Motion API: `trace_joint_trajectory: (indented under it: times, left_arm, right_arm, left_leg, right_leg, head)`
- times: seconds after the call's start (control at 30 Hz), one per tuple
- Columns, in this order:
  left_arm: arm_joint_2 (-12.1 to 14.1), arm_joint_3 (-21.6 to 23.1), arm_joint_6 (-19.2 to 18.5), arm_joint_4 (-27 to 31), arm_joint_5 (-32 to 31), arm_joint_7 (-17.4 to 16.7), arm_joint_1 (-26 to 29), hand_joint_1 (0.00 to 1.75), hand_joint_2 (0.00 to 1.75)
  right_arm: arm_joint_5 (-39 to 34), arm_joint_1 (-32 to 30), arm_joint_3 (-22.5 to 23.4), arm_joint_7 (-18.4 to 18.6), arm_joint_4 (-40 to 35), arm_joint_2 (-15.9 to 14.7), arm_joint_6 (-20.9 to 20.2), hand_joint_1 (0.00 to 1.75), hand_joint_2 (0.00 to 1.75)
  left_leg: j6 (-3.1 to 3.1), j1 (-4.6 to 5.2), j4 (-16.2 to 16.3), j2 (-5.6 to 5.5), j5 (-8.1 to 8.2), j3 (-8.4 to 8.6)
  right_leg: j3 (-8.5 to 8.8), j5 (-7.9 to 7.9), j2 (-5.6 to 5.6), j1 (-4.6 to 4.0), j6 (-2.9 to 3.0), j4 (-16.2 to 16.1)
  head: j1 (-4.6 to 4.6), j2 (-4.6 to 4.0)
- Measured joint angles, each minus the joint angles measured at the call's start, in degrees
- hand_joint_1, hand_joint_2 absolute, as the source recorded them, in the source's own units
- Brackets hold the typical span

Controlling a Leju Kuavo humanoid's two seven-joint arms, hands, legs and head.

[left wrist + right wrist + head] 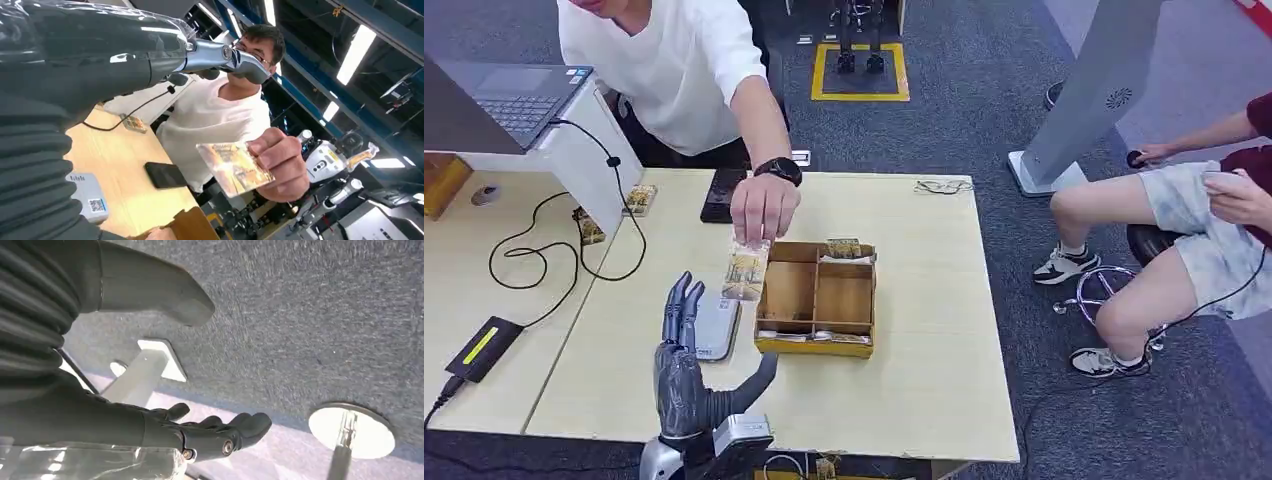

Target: Pass the card to the sensor for recognition and then transmit it.

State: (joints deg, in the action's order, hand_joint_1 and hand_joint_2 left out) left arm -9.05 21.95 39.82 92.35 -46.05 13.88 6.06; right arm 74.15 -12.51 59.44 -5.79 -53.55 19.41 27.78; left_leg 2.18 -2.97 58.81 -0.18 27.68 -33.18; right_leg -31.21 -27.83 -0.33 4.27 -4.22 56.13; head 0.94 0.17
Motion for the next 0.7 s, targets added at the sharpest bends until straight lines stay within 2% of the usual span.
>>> trace_joint_trajectory:
  times: [0.07,0.2,0.43,0.5,0.57,0.63,0.7]
  left_arm:
    - [0.18,-0.09,-0.07,-0.26,-0.22,-1.58,-1.4,0.0,1.75]
    - [1.09,-0.79,-1.46,-2.57,5.24,-1.84,-5.77,0.0,1.75]
    - [2.21,-2.23,-2.36,-8.24,6.6,-3.48,-12.3,0.0,1.75]
    - [2.45,-2.52,-1.51,-9.5,4.6,-3.83,-13.24,0.0,1.75]
    - [2.56,-2.84,-0.65,-11.22,0.88,-5.76,-14.64,0.0,1.75]
    - [2.47,-4.35,-0.35,-12.99,-6.77,-6.47,-16.27,0.0,1.75]
    - [1.7,-7.24,-0.28,-14.34,-15.98,-5.2,-17.56,0.0,1.75]
  right_arm:
    - [4.06,0.87,2.28,-2.08,0.92,-0.02,-0.64,0.0,1.75]
    - [9.5,3.88,7.92,-5.49,3.57,-0.5,-0.15,0.0,1.75]
    - [12.88,8.37,14.01,-7.48,9.33,-2.1,1.79,0.0,1.75]
    - [13.34,8.97,14.8,-7.72,10.6,-2.56,2.57,0.0,1.75]
    - [14.48,9.59,15.68,-8.22,12.27,-3.39,3.48,0.0,1.75]
    - [15.44,10.26,16.29,-8.6,14.26,-4.44,4.68,0.0,1.75]
    - [15.83,10.83,16.36,-8.4,16.86,-5.93,6.25,0.0,1.75]
  left_leg:
    - [0.0,0.0,0.0,0.0,-0.01,-0.01]
    - [0.03,0.0,0.0,0.0,-0.07,0.01]
    - [0.0,0.0,0.0,-0.01,-0.14,0.01]
    - [0.0,0.0,0.0,0.0,-0.14,0.0]
    - [0.0,0.0,0.01,-0.01,-0.14,-0.02]
    - [0.0,0.0,0.01,0.01,-0.14,-0.01]
    - [0.0,0.0,0.01,0.0,-0.14,-0.01]
  right_leg:
    - [0.01,0.02,0.0,0.0,0.01,0.0]
    - [0.02,0.04,0.01,0.0,0.01,0.0]
    - [0.01,0.12,0.05,0.0,0.01,0.01]
    - [-0.01,0.11,0.06,0.0,0.01,0.01]
    - [-0.02,0.11,0.05,0.0,0.01,0.01]
    - [-0.03,0.12,0.07,0.0,0.01,0.01]
    - [-0.02,0.12,0.07,0.0,0.01,0.01]
  head:
    - [-0.02,0.0]
    - [-0.02,0.0]
    - [-0.02,0.0]
    - [0.0,0.0]
    - [-0.02,0.0]
    - [0.0,0.0]
    - [0.0,0.0]
